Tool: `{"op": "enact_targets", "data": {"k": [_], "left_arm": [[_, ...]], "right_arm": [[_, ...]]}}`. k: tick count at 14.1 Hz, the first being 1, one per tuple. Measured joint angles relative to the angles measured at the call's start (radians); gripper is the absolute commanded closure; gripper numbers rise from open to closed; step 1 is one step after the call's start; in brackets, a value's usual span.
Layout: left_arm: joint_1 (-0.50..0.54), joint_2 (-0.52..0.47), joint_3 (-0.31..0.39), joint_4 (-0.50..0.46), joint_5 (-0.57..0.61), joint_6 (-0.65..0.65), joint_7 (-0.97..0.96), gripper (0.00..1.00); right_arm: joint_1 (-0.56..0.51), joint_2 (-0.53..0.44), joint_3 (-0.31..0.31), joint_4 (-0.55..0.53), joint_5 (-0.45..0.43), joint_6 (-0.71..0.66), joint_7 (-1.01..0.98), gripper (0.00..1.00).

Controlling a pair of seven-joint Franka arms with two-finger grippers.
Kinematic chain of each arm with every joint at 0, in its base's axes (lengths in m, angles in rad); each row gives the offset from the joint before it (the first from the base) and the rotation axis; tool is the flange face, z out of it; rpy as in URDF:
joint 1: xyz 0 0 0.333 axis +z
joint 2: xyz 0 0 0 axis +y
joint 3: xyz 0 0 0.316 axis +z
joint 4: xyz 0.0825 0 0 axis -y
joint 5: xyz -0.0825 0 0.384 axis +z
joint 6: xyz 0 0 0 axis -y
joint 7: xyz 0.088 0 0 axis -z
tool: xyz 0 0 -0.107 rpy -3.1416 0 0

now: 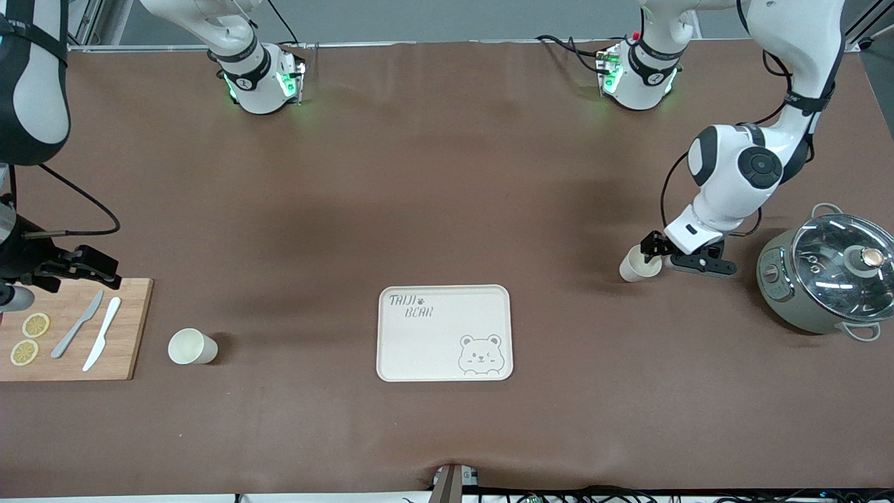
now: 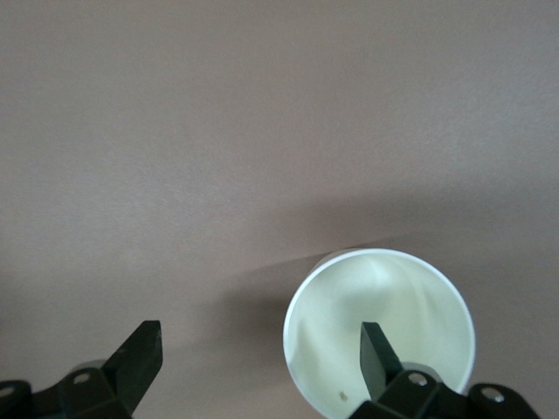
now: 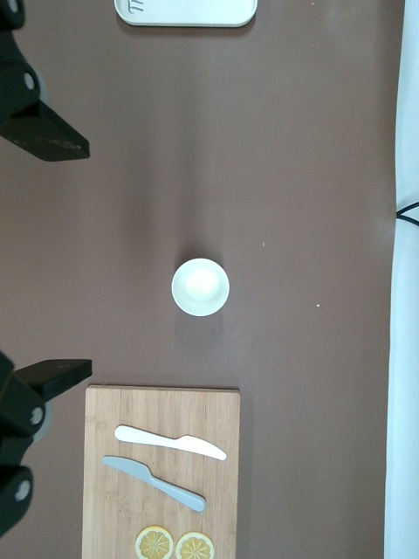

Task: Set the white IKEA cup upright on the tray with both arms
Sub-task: 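Grasp the cup with the left gripper while the right gripper reaches the other cup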

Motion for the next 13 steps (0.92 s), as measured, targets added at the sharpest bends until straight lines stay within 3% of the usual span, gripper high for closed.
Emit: {"op": "enact_targets", "data": {"k": [5,6,7,8,13], "left_arm": [[-0.007,0.061,-0.003,-0.001,0.000,0.067,0.000,0.00],[-0.009,0.070,-0.004,0.001,0.000,0.076,0.000,0.31],[-0.013,0.078,-0.005,0.005,0.000,0.082,-0.006,0.84],[-0.018,0.082,-0.005,0.007,0.000,0.084,-0.027,1.00],[-0.039,0.100,-0.006,0.010,0.000,0.084,-0.064,1.00]], "right_arm": [[-0.020,0.118,-0.001,-0.007,0.000,0.127,-0.110,0.00],[-0.033,0.146,-0.001,-0.007,0.000,0.154,-0.137,0.00],[-0.044,0.170,-0.001,-0.007,0.001,0.177,-0.154,0.00],[-0.052,0.192,-0.001,-0.007,0.002,0.196,-0.162,0.00],[-0.063,0.283,0.002,-0.008,0.004,0.276,-0.167,0.00]]}}
